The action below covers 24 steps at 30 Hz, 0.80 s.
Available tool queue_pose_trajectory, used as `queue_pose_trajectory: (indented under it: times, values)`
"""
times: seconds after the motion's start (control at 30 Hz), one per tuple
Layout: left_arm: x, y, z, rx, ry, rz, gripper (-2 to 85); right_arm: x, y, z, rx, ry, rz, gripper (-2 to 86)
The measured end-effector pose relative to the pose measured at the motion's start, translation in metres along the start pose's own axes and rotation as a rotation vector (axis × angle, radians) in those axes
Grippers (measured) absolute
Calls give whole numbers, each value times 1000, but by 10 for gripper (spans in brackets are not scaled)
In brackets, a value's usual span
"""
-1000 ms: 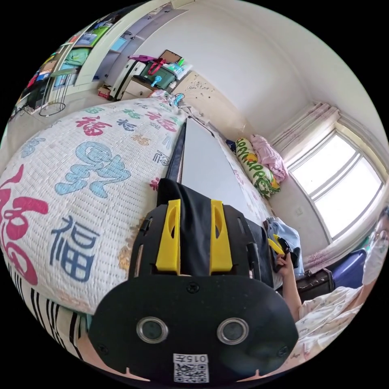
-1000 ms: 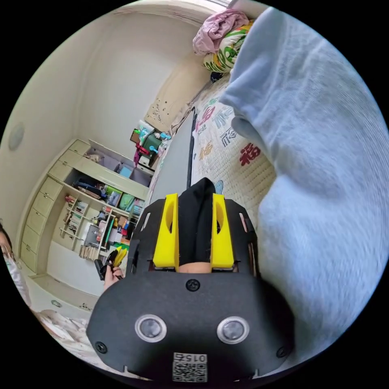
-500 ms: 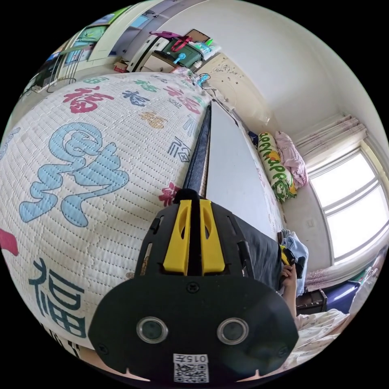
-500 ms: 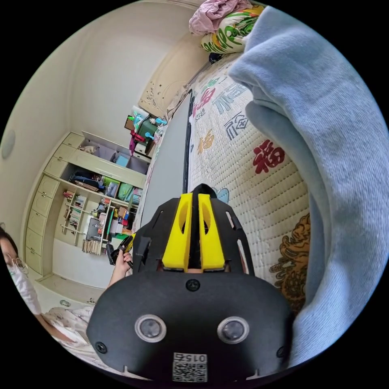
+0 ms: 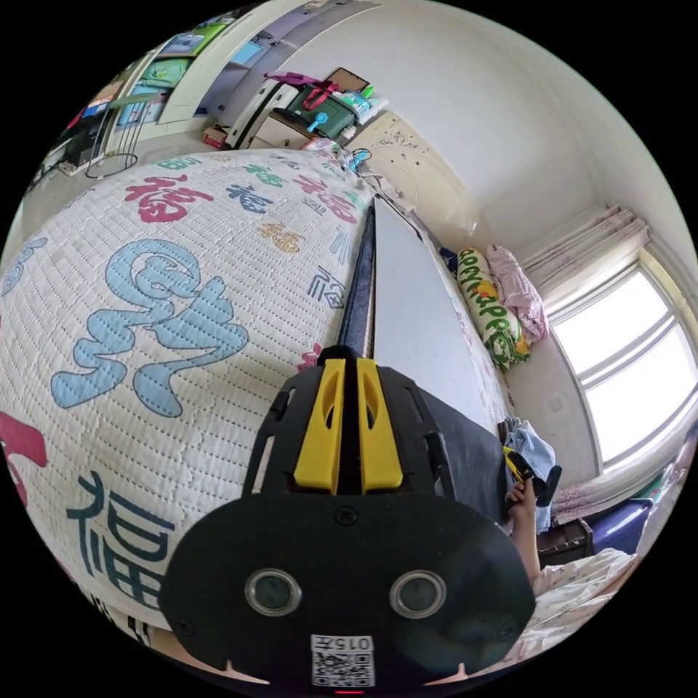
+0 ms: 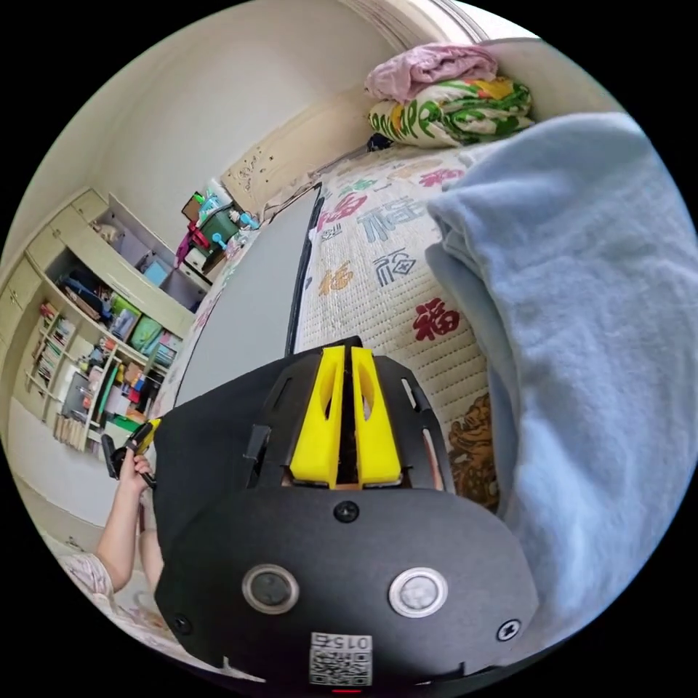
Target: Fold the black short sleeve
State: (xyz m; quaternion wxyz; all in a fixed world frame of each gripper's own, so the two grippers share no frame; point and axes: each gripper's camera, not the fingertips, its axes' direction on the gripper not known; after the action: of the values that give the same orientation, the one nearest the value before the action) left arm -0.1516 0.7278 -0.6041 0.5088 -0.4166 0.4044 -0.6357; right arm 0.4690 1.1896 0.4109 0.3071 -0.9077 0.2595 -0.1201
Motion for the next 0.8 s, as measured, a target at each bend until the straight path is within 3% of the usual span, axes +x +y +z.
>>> queue_pose_trajectory:
  times: [0.13,0.2,0.3,0.37,0.47,0.57,0.8]
  values:
    - [-18,-4,2,-9,33,12,5,4,71,-50,129,131,-143,7]
    - [-24,-7,3,-30,46,27,4,-3,112,-72,179,89,-240,10]
    - [-31,-13,3,-57,59,61,4,-30,185,-87,178,-132,-433,18]
    - [-35,-18,2,-59,75,77,12,-61,242,-76,67,-409,-560,32]
    - [-40,-28,5,-81,107,98,36,-111,319,-44,-149,-641,-689,64]
    - [-45,-37,10,-113,137,104,51,-146,399,-15,-325,-677,-803,88]
    - [-56,-55,5,-130,165,88,29,-147,529,31,-539,-476,-1017,104]
